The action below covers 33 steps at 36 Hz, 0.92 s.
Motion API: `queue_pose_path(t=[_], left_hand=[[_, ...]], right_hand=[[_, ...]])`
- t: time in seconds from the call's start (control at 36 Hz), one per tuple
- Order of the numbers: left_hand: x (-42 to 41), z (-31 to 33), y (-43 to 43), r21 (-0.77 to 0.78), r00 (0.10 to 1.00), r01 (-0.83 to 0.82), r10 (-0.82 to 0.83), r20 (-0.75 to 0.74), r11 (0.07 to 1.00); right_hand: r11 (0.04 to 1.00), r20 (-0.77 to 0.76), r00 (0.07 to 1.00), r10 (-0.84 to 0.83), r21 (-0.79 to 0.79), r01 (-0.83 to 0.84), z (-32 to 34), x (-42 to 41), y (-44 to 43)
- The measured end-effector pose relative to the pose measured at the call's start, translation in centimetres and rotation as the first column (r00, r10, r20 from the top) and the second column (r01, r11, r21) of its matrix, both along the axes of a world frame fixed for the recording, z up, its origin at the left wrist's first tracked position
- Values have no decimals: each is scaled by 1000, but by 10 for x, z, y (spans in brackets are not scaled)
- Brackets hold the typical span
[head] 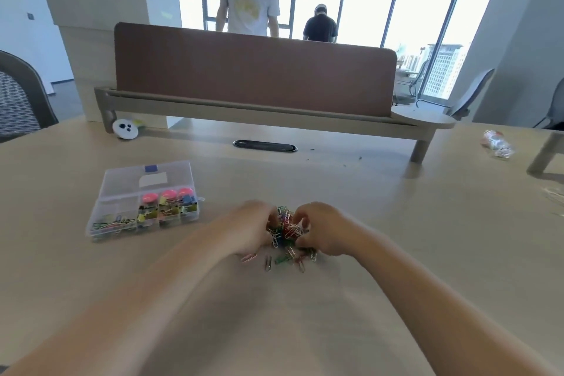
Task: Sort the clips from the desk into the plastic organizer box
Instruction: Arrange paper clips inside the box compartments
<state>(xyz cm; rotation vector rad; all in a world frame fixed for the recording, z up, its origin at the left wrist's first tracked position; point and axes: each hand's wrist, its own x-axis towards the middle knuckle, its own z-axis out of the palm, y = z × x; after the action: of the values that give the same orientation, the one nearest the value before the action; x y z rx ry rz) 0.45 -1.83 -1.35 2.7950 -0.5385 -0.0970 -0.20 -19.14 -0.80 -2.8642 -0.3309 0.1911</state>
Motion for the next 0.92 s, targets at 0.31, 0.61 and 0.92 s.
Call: queue_pose_path(t=[0.31, 0.61, 0.92], left_hand=[[30, -6, 1, -97, 999, 13, -9, 46, 995], [18, 1, 7, -67, 996, 87, -88, -20, 994], [7, 1, 9, -48, 998, 56, -56, 7, 997]], right_hand=[[992, 140, 990, 17, 119, -33, -5, 31, 11], [995, 12, 998, 63, 82, -64, 8, 14, 10], [990, 9, 990, 138, -21, -137, 9, 5, 9]])
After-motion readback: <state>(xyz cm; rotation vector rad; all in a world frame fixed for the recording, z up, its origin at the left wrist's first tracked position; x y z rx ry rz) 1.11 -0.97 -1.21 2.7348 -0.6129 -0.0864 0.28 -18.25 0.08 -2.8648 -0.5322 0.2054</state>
